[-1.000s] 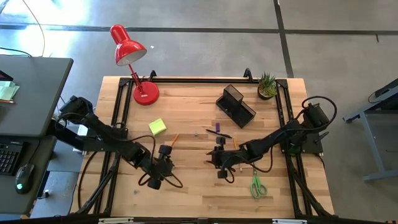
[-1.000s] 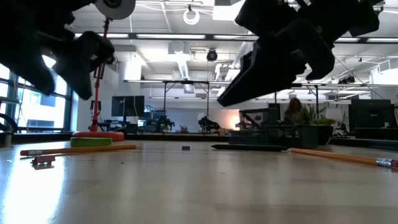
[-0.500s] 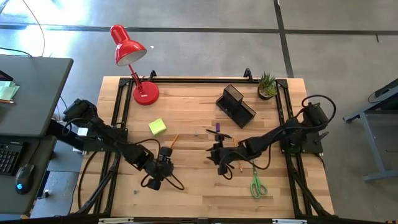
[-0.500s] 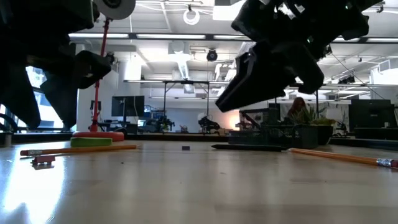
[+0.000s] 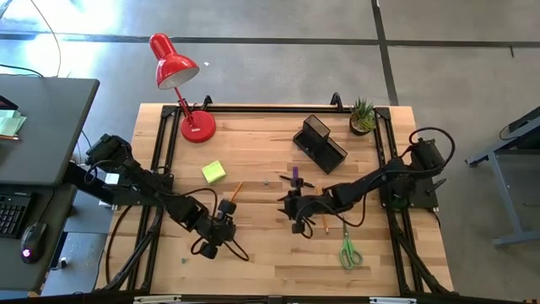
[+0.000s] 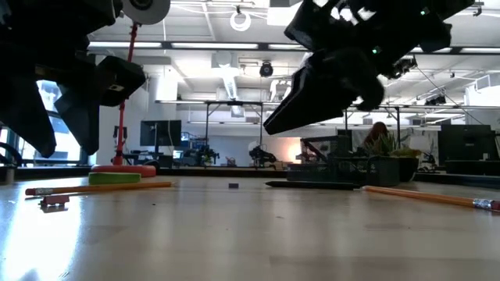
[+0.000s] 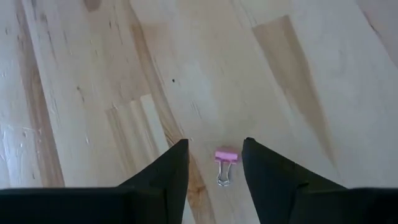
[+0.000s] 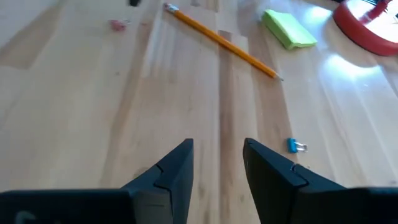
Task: Pick and place office supplies into organizer
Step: Put the pink binder clip into the black desk organizer
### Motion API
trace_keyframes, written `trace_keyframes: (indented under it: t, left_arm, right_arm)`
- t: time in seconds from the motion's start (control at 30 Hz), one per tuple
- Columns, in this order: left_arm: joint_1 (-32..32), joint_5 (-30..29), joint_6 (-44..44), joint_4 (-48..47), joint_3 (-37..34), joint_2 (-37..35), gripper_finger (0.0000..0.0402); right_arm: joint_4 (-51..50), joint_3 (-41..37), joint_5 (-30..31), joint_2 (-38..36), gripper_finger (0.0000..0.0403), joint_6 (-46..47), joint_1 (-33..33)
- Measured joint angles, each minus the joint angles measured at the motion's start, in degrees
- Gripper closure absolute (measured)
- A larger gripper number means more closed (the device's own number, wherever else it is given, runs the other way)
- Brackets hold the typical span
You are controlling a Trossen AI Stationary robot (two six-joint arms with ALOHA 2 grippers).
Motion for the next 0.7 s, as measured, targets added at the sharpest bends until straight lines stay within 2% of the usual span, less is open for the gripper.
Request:
trace_keyframes:
  t: [0.23,0.43,0.7]
  left_arm:
    - [0.00,0.04,-1.43,2.21,-0.04,1.76,0.0268]
    - [0.00,0.56,-1.04,3.59,-0.01,3.41,0.0268]
    - [0.02,1.40,1.12,1.62,-0.02,3.70,0.0268]
  right_arm:
    - [-0.07,0.00,1.14,0.00,0.0270,7.47,-2.56]
    - [-2.43,0.02,-0.37,0.02,0.0270,18.63,-3.02]
    - [-2.39,0.02,-0.32,0.02,0.0270,12.93,-1.25]
